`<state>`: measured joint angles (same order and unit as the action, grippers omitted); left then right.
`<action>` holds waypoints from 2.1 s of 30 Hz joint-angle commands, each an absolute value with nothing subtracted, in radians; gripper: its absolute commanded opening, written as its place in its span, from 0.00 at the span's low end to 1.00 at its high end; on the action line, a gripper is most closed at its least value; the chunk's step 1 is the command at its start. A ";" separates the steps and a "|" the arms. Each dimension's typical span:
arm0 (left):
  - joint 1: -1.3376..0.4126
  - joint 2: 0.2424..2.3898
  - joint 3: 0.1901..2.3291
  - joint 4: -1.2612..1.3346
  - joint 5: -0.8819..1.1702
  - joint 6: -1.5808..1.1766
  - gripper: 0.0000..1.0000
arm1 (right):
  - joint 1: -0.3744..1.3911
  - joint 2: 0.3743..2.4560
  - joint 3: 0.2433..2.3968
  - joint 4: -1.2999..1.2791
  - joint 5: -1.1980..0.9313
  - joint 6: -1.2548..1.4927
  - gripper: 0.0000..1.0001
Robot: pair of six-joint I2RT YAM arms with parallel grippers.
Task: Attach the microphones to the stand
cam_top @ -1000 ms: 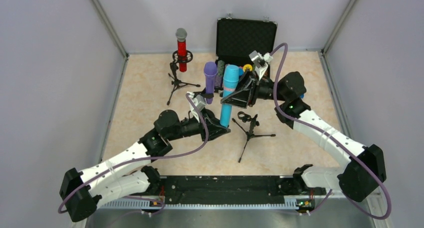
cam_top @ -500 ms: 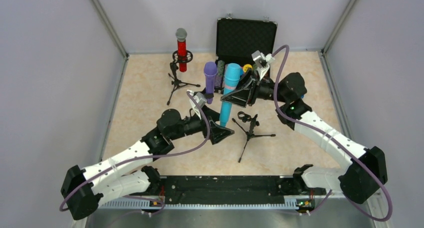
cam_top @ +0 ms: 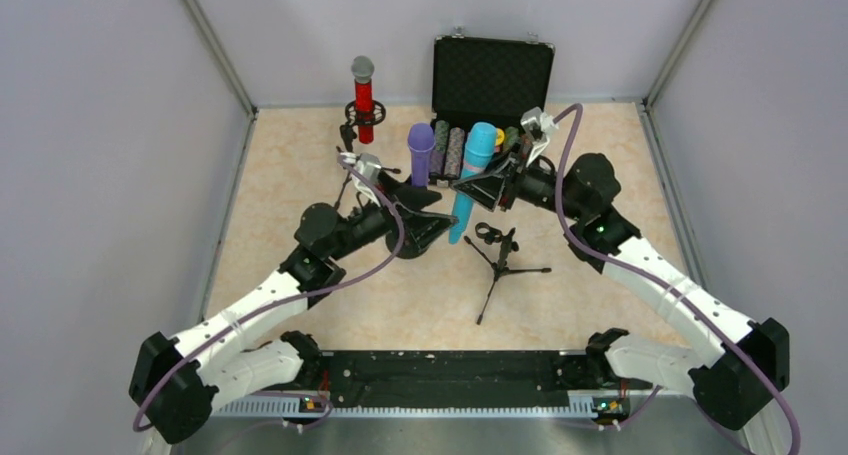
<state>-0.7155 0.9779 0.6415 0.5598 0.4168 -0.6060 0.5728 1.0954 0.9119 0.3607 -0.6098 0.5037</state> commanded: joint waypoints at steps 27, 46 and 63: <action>-0.035 0.799 0.703 -0.128 0.010 -0.435 0.99 | 0.566 1.130 1.000 0.238 -0.513 0.398 0.00; -0.044 0.882 0.565 0.016 0.365 -0.058 0.99 | 0.565 1.055 1.041 0.097 -0.340 0.207 0.00; -0.069 0.911 0.561 0.004 0.389 -0.031 0.99 | 0.565 1.025 0.960 0.072 -0.300 0.119 0.00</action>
